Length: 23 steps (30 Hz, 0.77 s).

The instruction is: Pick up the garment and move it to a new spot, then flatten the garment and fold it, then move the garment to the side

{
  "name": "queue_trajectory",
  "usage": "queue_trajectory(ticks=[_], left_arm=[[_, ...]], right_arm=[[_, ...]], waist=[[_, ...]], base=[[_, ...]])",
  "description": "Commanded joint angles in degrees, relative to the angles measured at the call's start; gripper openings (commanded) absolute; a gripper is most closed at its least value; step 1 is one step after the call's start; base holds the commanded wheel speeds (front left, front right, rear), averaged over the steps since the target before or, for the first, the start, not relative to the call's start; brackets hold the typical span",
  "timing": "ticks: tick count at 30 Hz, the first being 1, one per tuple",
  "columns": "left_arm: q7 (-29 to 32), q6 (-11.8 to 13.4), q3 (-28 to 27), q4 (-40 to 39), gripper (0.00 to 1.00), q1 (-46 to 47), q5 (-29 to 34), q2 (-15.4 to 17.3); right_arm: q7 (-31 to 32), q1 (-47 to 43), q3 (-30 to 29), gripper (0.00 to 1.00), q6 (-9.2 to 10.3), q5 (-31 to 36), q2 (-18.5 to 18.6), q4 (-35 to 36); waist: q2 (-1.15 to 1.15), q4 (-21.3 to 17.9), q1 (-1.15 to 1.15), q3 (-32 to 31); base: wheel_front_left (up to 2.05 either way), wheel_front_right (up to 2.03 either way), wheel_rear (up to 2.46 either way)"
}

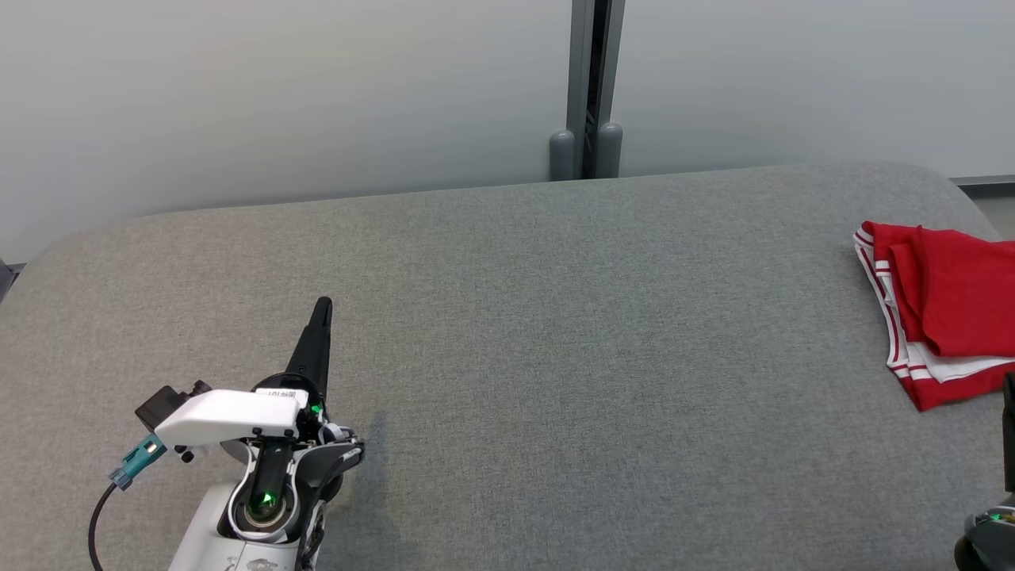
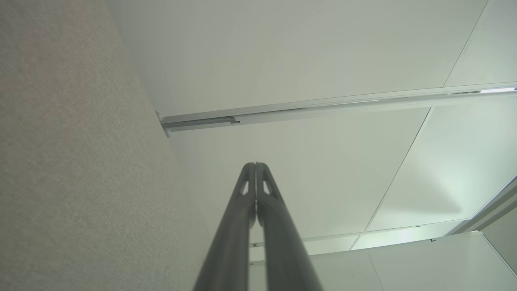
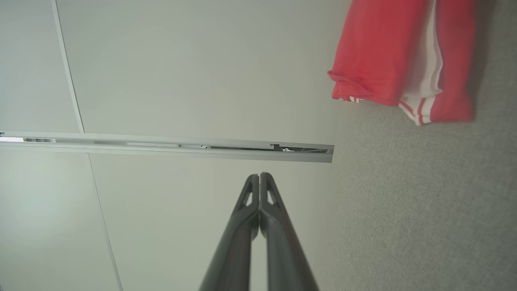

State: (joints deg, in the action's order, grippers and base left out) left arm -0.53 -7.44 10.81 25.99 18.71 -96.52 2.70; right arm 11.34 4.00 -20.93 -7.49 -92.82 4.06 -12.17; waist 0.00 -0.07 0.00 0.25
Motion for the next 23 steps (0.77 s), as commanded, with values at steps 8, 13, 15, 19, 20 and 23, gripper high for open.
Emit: queue_trajectory(ticks=[8,13,15,19,20,23], left_arm=[[0.1,-0.26,-0.04,0.02,0.0,0.73,-0.23,0.34],[0.09,-0.26,-0.04,0.01,0.0,0.73,-0.23,0.34],[0.09,-0.25,-0.04,0.01,0.0,0.72,-0.24,0.34],[0.09,-0.26,-0.04,0.01,0.0,0.72,-0.24,0.34],[0.09,-0.25,-0.04,0.01,0.0,0.72,-0.24,0.34],[0.09,-0.25,-0.04,0.01,0.0,0.72,-0.24,0.34]], right_arm=[[0.47,-0.49,-0.2,0.0,0.0,0.02,0.04,-0.13],[0.39,-0.47,-0.23,0.0,0.0,0.07,0.0,-0.13],[0.41,-0.46,-0.25,0.0,0.0,0.1,-0.01,-0.14],[0.45,-0.44,-0.28,0.0,0.0,0.13,-0.04,-0.14],[0.46,-0.44,-0.29,0.0,0.0,0.14,-0.04,-0.14],[0.48,-0.44,-0.3,0.0,0.0,0.14,-0.05,-0.14]], waist=[[0.0,0.0,0.0,0.0],[0.0,0.0,0.0,0.0],[0.0,0.0,0.0,0.0],[0.0,0.0,0.0,0.0],[0.0,0.0,0.0,0.0],[0.0,0.0,0.0,0.0]], base=[[0.0,0.0,0.0],[0.0,0.0,0.0],[0.0,0.0,0.0],[0.0,0.0,0.0],[0.0,0.0,0.0],[0.0,0.0,0.0]])
